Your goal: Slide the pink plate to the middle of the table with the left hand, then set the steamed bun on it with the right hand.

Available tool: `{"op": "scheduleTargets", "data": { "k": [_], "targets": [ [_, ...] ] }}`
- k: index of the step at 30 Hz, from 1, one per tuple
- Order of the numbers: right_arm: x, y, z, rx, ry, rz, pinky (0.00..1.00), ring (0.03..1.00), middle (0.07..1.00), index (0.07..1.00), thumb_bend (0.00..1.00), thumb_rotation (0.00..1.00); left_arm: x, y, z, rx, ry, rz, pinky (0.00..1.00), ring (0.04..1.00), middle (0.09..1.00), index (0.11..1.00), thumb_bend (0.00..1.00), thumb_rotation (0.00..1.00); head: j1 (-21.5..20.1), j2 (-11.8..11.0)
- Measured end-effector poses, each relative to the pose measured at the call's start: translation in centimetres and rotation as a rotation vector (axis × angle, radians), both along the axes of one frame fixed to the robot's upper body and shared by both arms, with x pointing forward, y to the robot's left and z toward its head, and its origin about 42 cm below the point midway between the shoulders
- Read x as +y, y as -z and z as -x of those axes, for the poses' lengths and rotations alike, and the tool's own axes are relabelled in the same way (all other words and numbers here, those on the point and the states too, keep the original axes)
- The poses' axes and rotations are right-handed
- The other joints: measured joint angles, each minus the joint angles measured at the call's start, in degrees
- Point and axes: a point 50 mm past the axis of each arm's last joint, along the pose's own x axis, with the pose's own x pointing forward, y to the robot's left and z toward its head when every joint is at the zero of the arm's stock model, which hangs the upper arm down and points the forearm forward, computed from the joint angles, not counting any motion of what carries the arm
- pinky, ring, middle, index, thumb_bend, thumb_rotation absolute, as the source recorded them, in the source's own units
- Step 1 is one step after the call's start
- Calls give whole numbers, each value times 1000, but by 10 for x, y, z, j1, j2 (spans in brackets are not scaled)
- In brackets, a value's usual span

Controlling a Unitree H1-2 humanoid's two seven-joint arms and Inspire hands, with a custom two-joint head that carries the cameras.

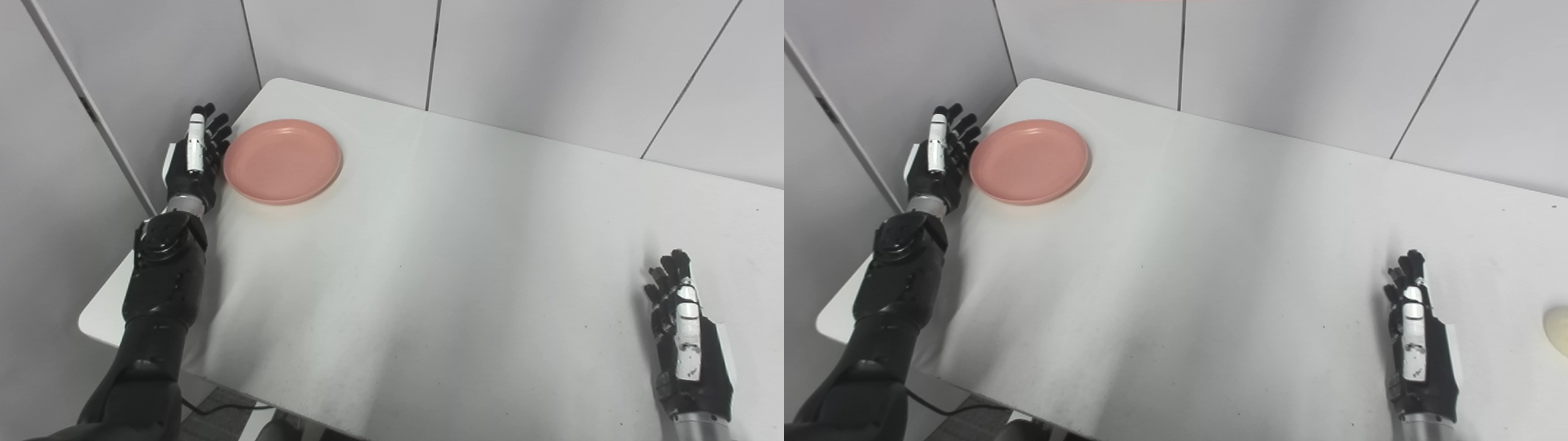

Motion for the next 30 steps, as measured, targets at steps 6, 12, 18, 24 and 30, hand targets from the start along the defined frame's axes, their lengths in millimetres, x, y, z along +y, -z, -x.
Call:
{"op": "scheduleTargets", "data": {
  "k": [6,12,18,24,30],
  "targets": [
    [0,0,0,0,2,9,1000,1000,1000,1000,259,1000,-20,2,-5,-2,42,-3,921,906,899,898,419,1000,-5,1],
    [1,0,0,0,5,11,1000,1000,1000,1000,265,1000,-36,4,-8,-6,75,1,912,904,901,900,413,1000,-10,2],
    [1,0,0,0,8,13,1000,1000,1000,1000,268,1000,-60,5,-13,-15,127,14,927,911,903,899,417,1000,-15,2],
    [3,0,0,-1,13,12,1000,1000,1000,1000,266,1000,-77,6,-16,-20,184,24,946,911,902,896,422,1000,-26,4],
    [4,1,0,0,22,12,1000,1000,1000,1000,271,1000,-87,7,-17,-25,226,33,957,915,913,908,422,1000,-41,4]
  ]
}}
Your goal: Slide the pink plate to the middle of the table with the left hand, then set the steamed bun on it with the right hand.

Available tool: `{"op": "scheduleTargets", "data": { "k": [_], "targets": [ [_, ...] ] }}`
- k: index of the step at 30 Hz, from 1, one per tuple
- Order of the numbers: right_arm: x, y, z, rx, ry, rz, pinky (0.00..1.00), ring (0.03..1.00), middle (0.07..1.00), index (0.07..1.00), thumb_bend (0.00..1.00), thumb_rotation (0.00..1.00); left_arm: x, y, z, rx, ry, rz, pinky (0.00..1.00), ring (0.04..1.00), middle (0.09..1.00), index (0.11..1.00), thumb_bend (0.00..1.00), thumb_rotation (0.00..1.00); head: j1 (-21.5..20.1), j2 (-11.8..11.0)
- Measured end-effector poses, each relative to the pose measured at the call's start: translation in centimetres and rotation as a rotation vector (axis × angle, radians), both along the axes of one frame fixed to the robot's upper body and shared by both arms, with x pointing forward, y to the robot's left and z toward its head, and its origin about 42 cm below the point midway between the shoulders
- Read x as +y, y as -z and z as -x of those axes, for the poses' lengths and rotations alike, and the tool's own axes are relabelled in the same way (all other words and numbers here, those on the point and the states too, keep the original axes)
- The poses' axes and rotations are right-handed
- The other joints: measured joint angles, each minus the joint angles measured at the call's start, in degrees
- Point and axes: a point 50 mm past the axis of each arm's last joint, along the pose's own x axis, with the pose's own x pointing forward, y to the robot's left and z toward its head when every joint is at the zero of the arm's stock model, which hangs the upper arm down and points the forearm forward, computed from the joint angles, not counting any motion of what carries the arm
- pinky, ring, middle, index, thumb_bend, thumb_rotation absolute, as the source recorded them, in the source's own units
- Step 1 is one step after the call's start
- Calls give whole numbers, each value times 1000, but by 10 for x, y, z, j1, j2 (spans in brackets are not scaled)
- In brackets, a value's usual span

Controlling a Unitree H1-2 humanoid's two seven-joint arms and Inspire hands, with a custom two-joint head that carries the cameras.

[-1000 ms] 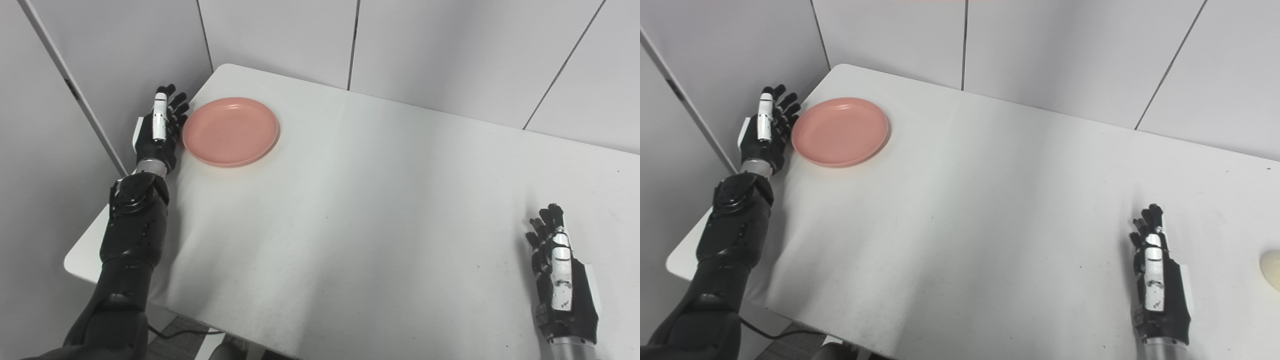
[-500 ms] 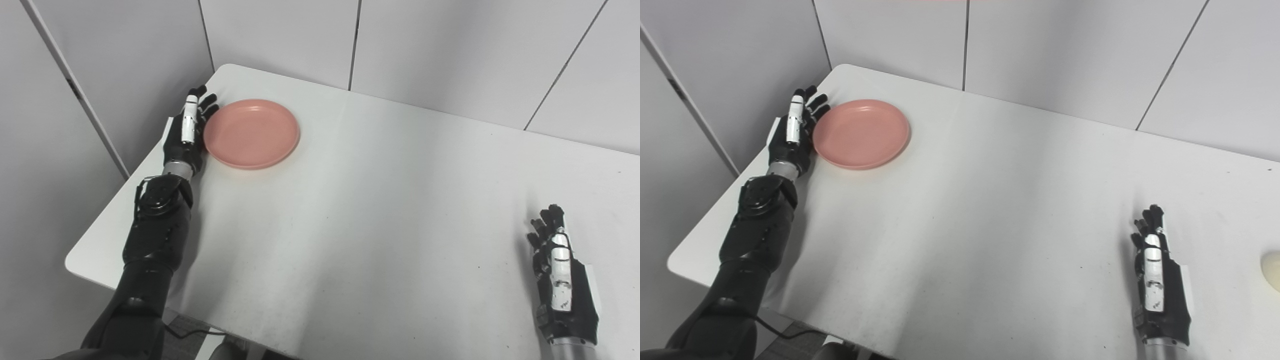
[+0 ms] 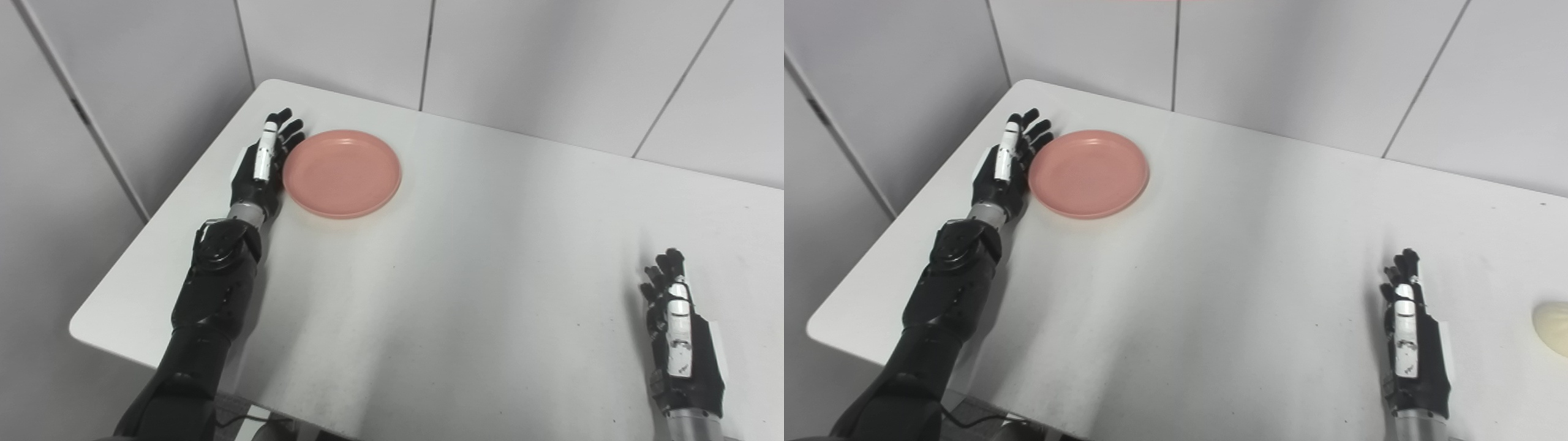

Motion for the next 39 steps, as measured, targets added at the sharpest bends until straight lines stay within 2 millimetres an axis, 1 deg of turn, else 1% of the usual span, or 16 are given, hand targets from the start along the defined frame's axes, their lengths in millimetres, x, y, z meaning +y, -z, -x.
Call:
{"op": "scheduleTargets", "data": {
  "k": [5,9,14,20,22,23,25,26,27,28,29,31,33,35,39],
  "targets": [
    [1,0,0,0,4,2,1000,1000,1000,1000,268,1000,-15,-1,-1,-2,62,3,943,919,921,917,419,1000,-19,3],
    [3,0,0,-1,8,-4,1000,1000,1000,1000,268,1000,-32,-1,-2,-3,118,34,949,923,921,920,427,1000,-28,4],
    [6,1,-1,0,12,-7,1000,1000,1000,1000,256,1000,-50,0,-3,-8,163,66,938,912,913,916,430,1000,-53,-1],
    [11,2,-2,2,28,-17,1000,1000,1000,1000,276,1000,-63,1,-5,-11,204,111,950,923,918,920,427,1000,-72,-1],
    [12,2,-2,2,35,-13,1000,1000,1000,1000,291,1000,-71,1,-6,-15,219,141,944,920,915,916,417,1000,-95,0],
    [13,2,-2,2,38,-13,1000,1000,1000,1000,294,1000,-76,1,-7,-15,228,152,942,920,915,915,415,1000,-95,0],
    [16,2,-2,1,37,-15,1000,1000,1000,1000,308,1000,-86,1,-7,-13,250,162,941,918,914,914,411,1000,-112,2],
    [17,2,-2,1,38,-14,1000,1000,1000,1000,314,1000,-92,1,-7,-9,262,167,941,917,913,914,410,1000,-113,2],
    [17,2,-2,1,40,-12,1000,1000,1000,1000,315,1000,-97,0,-7,-5,275,170,938,913,914,917,406,1000,-124,3],
    [17,2,-2,1,43,-11,1000,1000,1000,1000,317,1000,-103,-1,-6,-1,289,171,938,914,916,920,404,1000,-124,3],
    [18,2,-2,1,46,-10,1000,1000,1000,1000,321,1000,-107,-1,-6,2,300,175,941,918,920,924,402,1000,-133,4],
    [21,2,-2,2,51,-10,1000,1000,1000,1000,326,1000,-118,-2,-3,13,323,189,946,925,925,927,399,1000,-134,4],
    [23,3,-3,2,51,-5,1000,1000,1000,1000,321,1000,-123,-2,-1,19,337,191,958,933,932,934,389,1000,-151,5],
    [26,3,-3,2,52,-1,1000,1000,1000,1000,316,1000,-128,-4,2,28,356,194,961,933,933,934,378,1000,-151,5],
    [31,2,-3,-7,46,3,1000,1000,1000,1000,310,1000,-138,-4,8,36,373,217,973,944,945,942,359,1000,-169,8]
  ]
}}
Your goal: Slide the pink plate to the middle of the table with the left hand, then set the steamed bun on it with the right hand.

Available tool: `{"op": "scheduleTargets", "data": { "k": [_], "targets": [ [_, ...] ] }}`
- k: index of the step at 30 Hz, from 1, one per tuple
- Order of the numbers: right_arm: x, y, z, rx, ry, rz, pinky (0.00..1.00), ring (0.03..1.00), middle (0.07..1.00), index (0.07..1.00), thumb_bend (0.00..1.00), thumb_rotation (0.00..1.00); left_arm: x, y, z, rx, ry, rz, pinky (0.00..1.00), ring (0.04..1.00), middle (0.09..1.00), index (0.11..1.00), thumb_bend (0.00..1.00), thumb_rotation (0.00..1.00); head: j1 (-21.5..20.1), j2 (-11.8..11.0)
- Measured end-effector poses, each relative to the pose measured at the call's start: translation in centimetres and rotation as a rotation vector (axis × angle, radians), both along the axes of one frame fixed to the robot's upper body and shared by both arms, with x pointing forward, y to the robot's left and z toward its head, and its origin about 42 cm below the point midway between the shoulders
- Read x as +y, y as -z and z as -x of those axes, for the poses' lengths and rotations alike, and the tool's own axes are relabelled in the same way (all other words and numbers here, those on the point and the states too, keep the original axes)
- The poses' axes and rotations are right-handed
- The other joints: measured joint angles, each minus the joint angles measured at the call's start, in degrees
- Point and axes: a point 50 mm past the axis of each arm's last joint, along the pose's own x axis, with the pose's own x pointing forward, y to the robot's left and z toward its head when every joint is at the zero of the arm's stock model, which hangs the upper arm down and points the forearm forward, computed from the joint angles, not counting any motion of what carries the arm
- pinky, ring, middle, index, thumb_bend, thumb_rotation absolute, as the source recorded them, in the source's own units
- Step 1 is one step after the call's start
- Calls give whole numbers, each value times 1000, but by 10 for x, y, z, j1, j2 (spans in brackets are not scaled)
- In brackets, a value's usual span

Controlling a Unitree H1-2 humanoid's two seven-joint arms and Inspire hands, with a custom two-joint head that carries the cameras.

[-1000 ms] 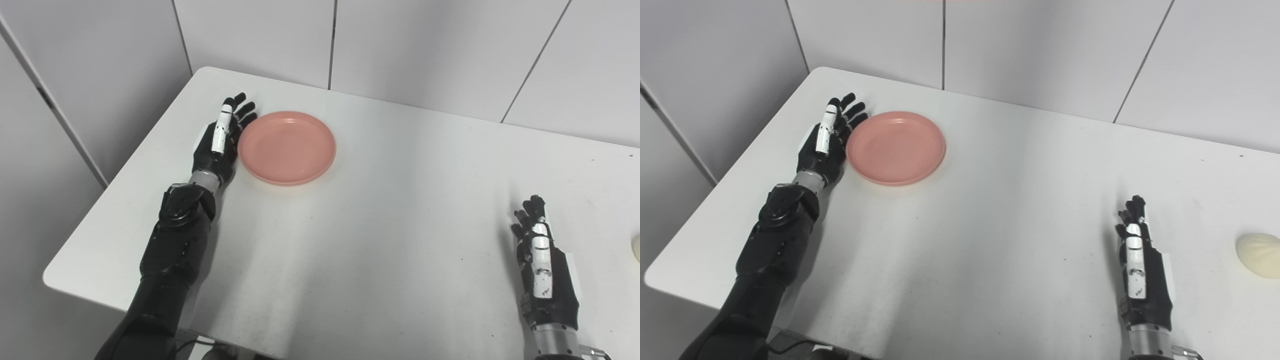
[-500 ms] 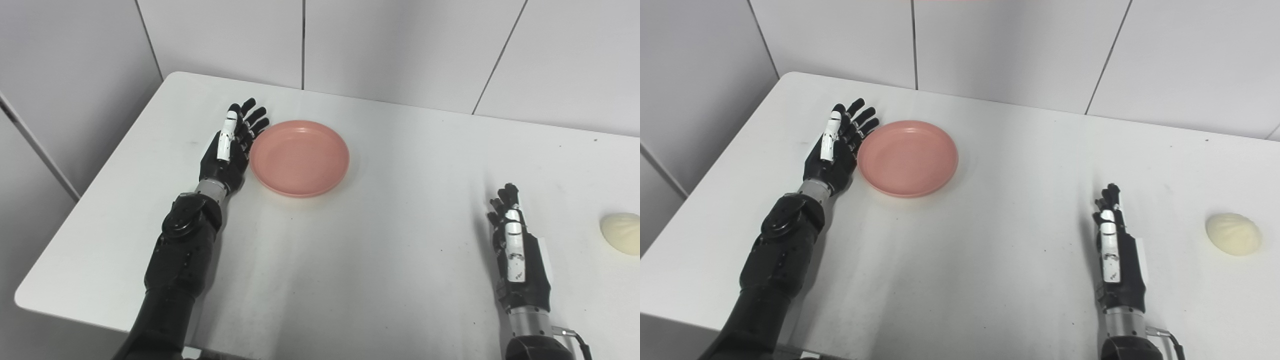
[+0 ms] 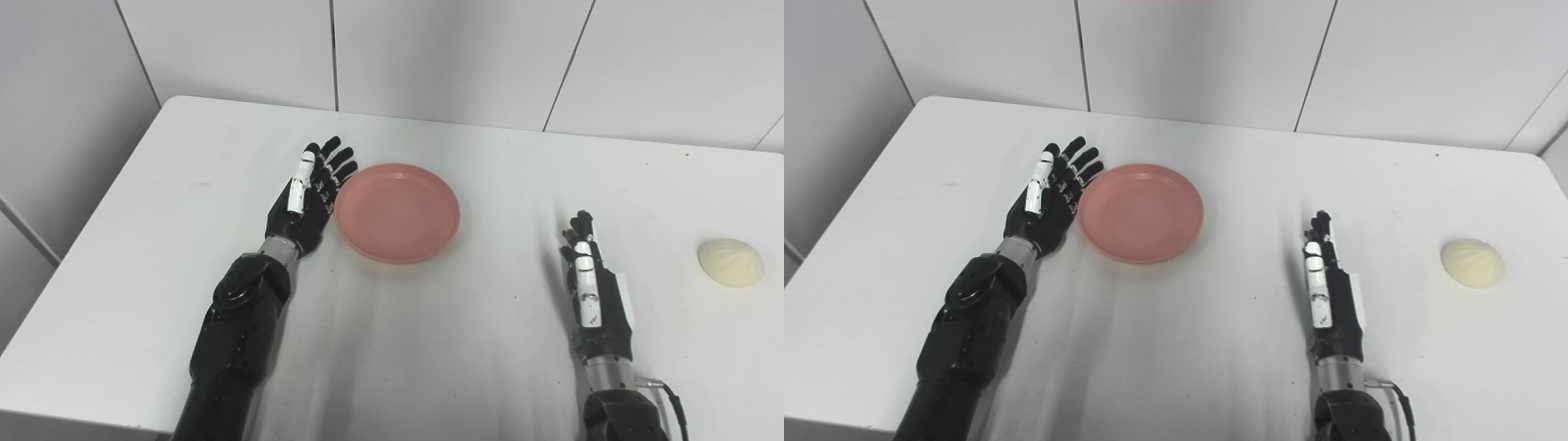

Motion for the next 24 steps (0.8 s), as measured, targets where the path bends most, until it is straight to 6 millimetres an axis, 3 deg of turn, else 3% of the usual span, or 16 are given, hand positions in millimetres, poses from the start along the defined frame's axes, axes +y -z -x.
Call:
{"op": "scheduleTargets", "data": {
  "k": [11,24],
  "targets": [
    [8,0,0,-2,13,17,1000,1000,1000,1000,314,1000,-20,-2,16,19,69,26,973,937,936,935,357,1000,-25,2],
    [11,0,-1,-4,15,31,1000,1000,1000,1000,290,1000,-20,-1,25,12,93,1,999,947,944,939,362,1000,-38,2]
  ]
}}
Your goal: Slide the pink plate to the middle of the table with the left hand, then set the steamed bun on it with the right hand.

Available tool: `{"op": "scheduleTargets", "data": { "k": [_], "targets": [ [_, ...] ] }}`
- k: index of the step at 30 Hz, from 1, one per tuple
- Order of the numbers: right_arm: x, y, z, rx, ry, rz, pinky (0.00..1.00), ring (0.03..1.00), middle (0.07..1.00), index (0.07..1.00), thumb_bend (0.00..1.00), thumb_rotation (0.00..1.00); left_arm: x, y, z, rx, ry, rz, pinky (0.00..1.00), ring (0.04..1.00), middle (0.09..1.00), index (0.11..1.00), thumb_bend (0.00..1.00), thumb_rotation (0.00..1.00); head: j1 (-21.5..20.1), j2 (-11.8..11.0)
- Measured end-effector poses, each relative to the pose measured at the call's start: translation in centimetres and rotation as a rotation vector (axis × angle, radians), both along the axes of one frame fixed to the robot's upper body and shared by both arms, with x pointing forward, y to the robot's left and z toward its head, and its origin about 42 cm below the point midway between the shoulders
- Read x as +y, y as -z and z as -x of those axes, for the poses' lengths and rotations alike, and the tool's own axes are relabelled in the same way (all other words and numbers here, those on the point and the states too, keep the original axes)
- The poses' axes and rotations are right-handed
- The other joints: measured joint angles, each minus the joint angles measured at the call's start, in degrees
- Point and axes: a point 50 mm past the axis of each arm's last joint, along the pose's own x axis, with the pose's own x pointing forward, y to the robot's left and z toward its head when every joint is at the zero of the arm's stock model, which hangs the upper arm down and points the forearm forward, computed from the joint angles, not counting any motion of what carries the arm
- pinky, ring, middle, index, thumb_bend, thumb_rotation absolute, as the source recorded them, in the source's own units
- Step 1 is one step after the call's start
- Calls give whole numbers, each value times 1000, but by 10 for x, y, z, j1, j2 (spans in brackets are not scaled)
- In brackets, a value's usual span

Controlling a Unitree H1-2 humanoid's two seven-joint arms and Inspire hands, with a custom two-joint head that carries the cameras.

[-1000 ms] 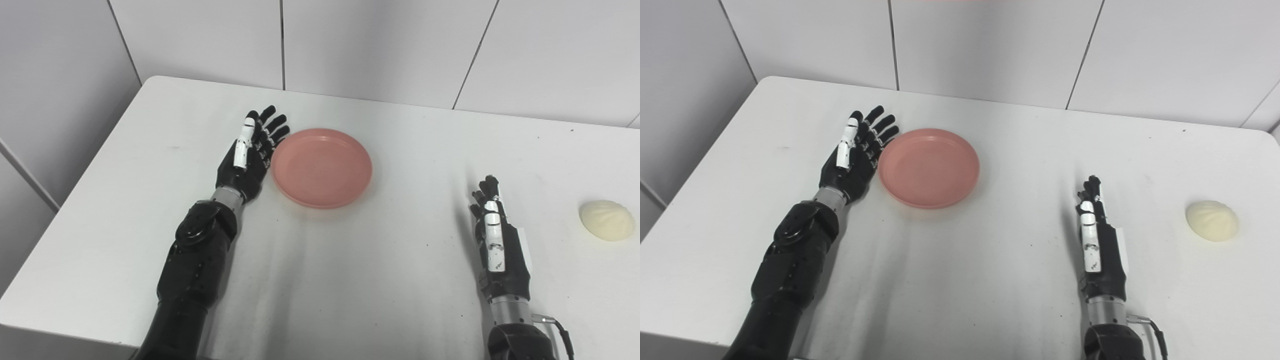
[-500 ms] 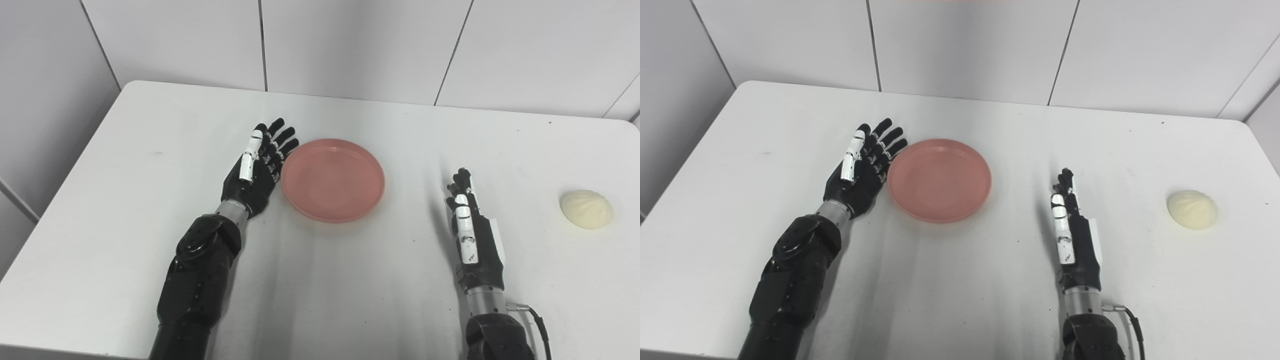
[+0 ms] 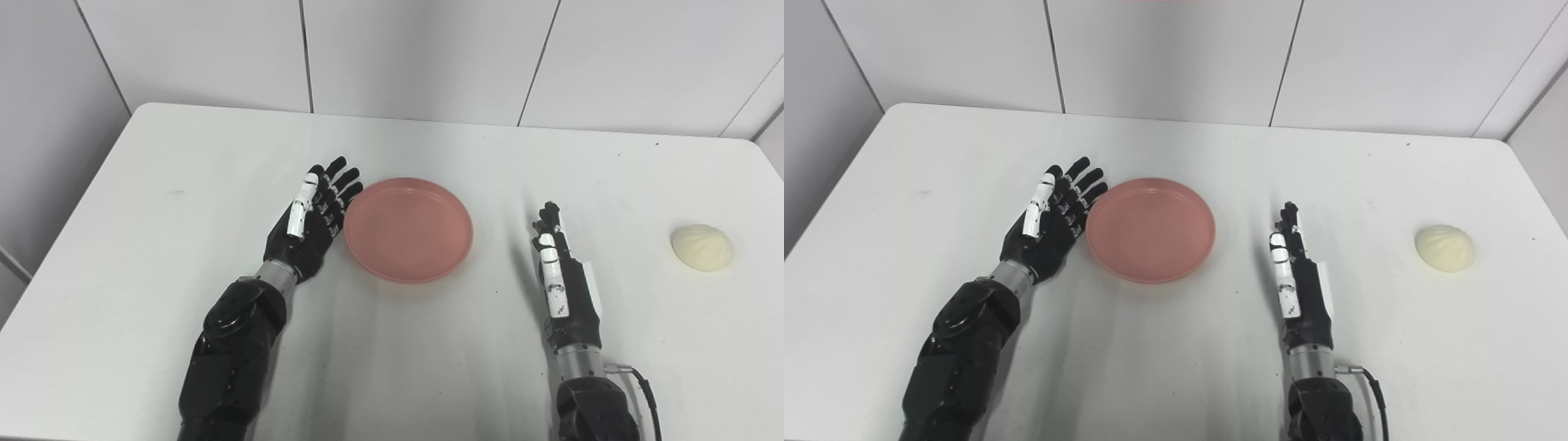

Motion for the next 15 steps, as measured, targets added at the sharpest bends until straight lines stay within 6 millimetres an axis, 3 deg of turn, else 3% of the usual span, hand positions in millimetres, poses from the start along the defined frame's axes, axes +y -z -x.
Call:
{"op": "scheduleTargets", "data": {
  "k": [10,15],
  "targets": [
    [0,0,0,0,7,2,1000,1000,1000,1000,310,1000,1,3,1,-25,-12,-33,983,936,931,931,366,1000,-18,-2],
    [-1,0,0,-2,21,-6,1000,1000,1000,1000,389,1000,2,5,2,-38,-21,-42,985,938,937,936,367,1000,-21,-4]
  ]
}}
